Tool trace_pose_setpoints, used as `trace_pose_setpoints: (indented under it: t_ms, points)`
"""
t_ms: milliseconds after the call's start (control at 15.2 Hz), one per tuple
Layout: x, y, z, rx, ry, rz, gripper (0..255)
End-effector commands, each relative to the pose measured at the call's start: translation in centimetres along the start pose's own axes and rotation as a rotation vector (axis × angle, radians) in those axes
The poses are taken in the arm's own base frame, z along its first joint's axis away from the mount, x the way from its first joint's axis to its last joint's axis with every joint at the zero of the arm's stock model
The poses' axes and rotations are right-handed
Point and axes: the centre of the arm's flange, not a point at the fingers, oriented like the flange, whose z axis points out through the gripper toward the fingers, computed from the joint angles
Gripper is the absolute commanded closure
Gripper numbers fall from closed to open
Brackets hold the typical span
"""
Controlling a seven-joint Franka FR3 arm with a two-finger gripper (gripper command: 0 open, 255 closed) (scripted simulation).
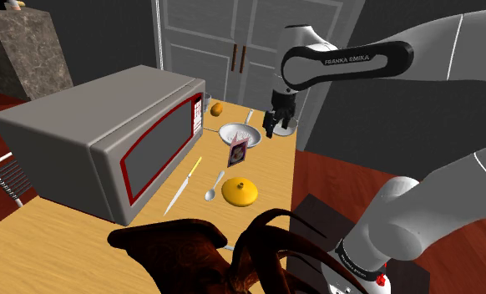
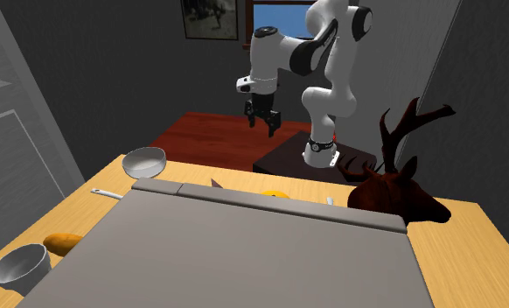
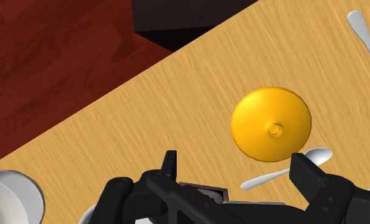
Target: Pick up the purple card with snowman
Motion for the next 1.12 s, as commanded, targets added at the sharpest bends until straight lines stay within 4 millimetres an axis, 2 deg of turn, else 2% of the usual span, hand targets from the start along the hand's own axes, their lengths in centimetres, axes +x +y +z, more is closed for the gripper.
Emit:
trace_pose_setpoints:
  t_ms: [0, 1056]
  points:
    - [1.9, 0.2, 1.4, 0.004, 0.011, -0.02, 0]
    - [18.9, -0.9, 12.4, 0.041, 0.074, -0.177, 0]
